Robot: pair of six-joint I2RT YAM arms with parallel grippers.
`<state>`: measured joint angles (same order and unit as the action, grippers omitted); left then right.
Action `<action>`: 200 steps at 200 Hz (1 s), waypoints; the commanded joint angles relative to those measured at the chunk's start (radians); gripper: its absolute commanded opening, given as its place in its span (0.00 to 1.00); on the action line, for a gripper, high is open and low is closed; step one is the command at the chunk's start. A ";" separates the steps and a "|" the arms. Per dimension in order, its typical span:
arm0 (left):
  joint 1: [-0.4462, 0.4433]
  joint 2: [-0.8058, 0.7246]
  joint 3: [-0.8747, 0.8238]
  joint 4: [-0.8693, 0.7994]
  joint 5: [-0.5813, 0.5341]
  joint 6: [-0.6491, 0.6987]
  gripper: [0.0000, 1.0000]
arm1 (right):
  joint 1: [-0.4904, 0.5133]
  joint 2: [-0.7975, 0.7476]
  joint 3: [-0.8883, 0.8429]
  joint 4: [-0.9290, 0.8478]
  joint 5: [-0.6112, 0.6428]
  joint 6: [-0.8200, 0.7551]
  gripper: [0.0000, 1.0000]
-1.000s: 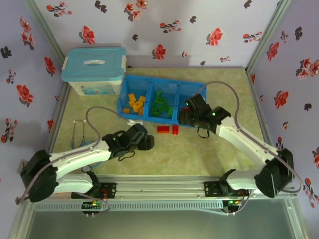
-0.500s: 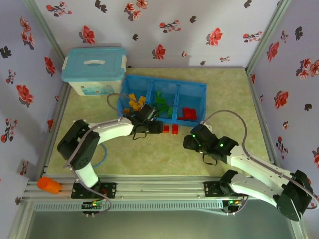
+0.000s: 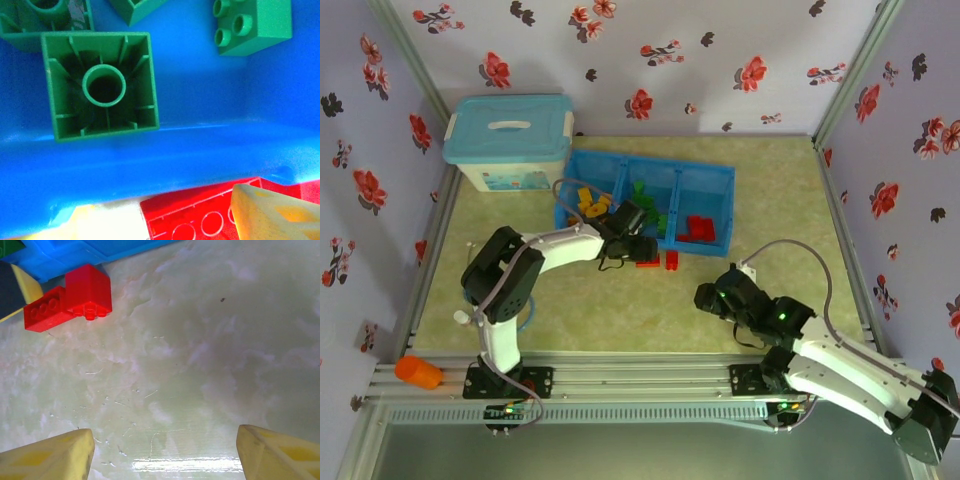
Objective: Sort the legos into containers by color
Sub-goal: Move the lego to the bottom-center of the table.
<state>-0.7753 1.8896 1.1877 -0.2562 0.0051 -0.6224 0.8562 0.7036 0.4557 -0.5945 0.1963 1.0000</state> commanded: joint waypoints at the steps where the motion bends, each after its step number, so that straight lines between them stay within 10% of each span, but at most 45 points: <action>1: 0.014 0.029 0.042 -0.028 0.010 0.027 0.72 | 0.016 -0.016 -0.003 -0.022 0.040 0.031 0.75; 200: -0.121 -0.214 -0.278 0.030 -0.123 -0.135 0.60 | 0.086 0.006 -0.029 0.030 0.074 0.086 0.74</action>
<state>-0.8684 1.7519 0.9783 -0.2092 -0.0521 -0.6971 0.9291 0.6998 0.4412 -0.5922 0.2371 1.0595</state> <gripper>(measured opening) 0.601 0.738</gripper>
